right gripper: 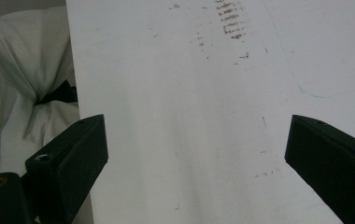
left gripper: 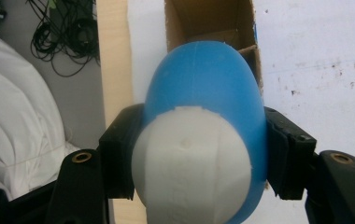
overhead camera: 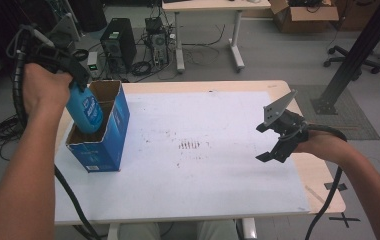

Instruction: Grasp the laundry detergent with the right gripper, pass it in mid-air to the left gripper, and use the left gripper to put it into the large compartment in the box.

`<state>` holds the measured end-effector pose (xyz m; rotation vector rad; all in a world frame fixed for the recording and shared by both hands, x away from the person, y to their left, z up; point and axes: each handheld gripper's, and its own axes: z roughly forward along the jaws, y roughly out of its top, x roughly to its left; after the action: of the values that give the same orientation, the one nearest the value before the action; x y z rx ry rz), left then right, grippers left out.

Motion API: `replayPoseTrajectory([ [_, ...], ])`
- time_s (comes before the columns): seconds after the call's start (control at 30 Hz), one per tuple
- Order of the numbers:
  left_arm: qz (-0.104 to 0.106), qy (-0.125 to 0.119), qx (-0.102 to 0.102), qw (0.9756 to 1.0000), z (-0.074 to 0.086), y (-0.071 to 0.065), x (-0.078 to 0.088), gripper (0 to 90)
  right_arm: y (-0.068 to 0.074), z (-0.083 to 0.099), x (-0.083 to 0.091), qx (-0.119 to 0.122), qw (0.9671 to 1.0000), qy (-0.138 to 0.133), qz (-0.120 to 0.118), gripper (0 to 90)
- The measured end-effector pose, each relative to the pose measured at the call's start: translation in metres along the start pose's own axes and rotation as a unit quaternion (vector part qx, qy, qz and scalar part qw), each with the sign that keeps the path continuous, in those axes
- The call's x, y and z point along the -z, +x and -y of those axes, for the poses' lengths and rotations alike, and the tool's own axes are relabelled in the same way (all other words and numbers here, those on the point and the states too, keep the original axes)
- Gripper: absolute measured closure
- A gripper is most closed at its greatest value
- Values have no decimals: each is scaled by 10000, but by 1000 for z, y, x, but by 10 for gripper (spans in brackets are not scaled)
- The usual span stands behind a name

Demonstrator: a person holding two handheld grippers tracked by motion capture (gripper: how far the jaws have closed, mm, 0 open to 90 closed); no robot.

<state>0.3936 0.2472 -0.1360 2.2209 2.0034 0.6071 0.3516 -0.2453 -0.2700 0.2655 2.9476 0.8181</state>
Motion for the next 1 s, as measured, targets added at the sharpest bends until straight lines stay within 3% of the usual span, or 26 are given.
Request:
replayPoseTrajectory([
  [1.0,100,116,-283,9995,20,-19,-100,387,-4,5,-4,-160,9999,47,26,60],
])
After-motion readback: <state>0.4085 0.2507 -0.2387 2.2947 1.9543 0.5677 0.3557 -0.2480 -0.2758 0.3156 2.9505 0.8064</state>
